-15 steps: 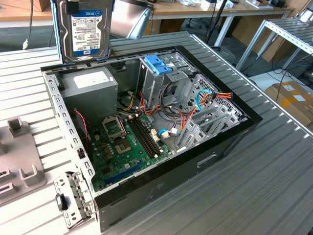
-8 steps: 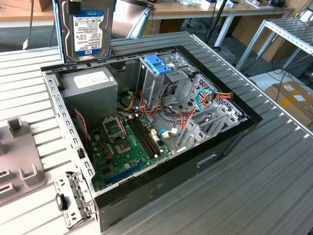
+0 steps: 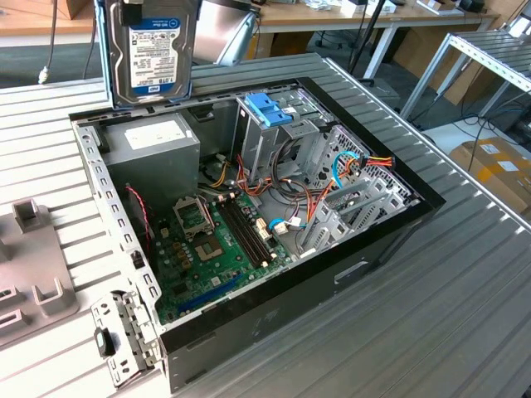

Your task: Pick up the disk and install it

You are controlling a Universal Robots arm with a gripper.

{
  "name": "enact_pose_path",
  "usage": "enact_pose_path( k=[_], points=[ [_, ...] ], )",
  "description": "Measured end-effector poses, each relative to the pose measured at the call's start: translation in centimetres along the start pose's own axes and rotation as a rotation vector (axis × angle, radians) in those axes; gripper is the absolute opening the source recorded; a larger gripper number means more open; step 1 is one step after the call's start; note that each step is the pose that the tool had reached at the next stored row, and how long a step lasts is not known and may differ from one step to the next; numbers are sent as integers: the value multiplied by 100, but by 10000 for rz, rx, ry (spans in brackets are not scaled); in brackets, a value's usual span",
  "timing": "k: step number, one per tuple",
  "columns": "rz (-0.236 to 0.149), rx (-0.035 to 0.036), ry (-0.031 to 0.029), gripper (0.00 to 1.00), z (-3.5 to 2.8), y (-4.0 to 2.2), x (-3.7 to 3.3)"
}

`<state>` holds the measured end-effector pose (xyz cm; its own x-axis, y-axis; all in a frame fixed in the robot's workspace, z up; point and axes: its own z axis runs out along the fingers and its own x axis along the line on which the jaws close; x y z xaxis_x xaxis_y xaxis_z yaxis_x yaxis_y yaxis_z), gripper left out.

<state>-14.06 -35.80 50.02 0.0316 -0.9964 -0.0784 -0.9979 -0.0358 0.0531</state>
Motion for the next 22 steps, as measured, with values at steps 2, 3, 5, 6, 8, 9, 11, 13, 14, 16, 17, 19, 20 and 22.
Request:
enact_pose_path(
  k=[2,3,5,6,8,9,11,13,14,16,17,19,20,22],
  points=[
    [1,-1,1,37,-1,-2,4],
    [0,-1,1,37,-1,-3,7],
    [0,-1,1,37,-1,-6,10],
    [0,0,0,37,-1,-8,12],
    [0,-1,1,37,-1,-12,14],
    [0,-1,1,37,-1,-14,15],
    [0,0,0,37,-1,-18,18],
    [0,-1,1,37,-2,-22,20],
    [0,-1,0,37,-2,-24,20],
    [0,-1,1,37,-2,-30,22],
    [0,-1,1,37,-2,-31,23],
    [-1,0,1,37,-2,-36,26],
    [0,0,0,37,-2,-37,28],
    [0,0,0,37,-2,-40,31]
  ],
)
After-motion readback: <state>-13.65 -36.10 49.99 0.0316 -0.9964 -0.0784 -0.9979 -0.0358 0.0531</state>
